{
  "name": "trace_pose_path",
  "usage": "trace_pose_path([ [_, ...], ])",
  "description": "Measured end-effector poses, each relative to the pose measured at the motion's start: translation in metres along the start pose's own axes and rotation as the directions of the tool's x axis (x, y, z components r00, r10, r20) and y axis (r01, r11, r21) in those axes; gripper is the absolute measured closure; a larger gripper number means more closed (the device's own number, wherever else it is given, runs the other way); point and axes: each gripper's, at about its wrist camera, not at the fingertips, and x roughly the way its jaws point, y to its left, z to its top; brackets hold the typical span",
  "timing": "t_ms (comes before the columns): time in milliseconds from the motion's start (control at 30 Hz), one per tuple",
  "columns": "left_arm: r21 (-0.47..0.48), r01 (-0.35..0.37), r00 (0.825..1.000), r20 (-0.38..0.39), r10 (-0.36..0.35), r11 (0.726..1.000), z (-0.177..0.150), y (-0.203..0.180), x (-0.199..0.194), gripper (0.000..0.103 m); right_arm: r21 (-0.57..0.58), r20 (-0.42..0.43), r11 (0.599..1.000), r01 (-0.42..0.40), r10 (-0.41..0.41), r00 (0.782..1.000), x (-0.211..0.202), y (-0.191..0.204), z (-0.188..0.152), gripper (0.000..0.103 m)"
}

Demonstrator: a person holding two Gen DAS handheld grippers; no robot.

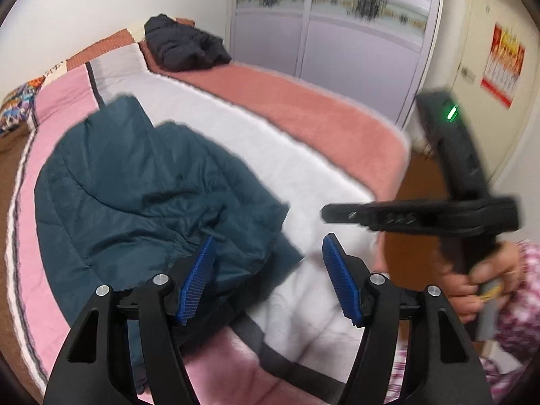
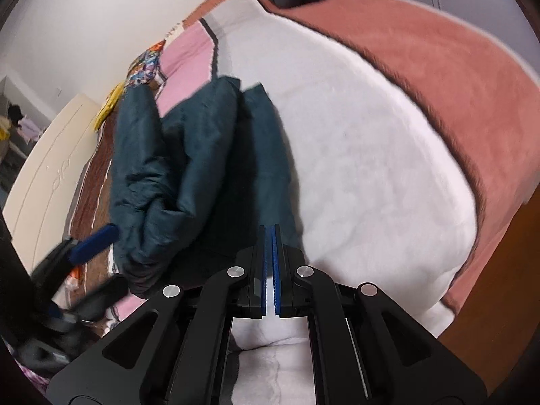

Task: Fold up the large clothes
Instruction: 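Lower the jacket onto the bed and regrasp it with both tools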

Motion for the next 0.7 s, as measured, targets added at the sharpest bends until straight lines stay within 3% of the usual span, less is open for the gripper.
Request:
trace_pose_path([
  [167, -0.076, -0.031, 0.994, 0.104, 0.039, 0.997, 0.015, 0.03, -0.045, 0.039, -0.096, 0.029, 0.995, -0.022, 0.025, 0.999, -0.012, 0.035, 0.009, 0.098],
  [267, -0.148, -0.108, 0.982, 0.137, 0.128, 0.983, 0.028, 0.061, -0.056, 0.039, -0.199, 0.01, 0.978, -0.059, 0.062, 0.998, -0.015, 0.071, 0.011, 0.098],
  [300, -0.179, -0.154, 0.975, 0.133, 0.179, 0.972, 0.035, 0.076, -0.054, 0.04, -0.224, 0.0, 0.972, -0.067, 0.069, 0.998, -0.009, 0.079, 0.012, 0.098],
  [433, -0.278, -0.237, 0.959, 0.089, 0.271, 0.931, 0.055, 0.119, -0.033, 0.052, -0.327, -0.059, 0.941, -0.092, 0.077, 0.995, 0.015, 0.12, 0.014, 0.098],
  [633, -0.351, -0.28, 0.956, -0.014, 0.294, 0.893, 0.079, 0.161, 0.021, 0.061, -0.408, -0.122, 0.909, -0.087, 0.04, 0.992, 0.052, 0.145, 0.005, 0.098],
  [700, -0.365, -0.269, 0.961, -0.04, 0.273, 0.891, 0.083, 0.166, 0.037, 0.061, -0.406, -0.136, 0.913, -0.038, -0.019, 0.991, 0.07, 0.14, 0.003, 0.098],
])
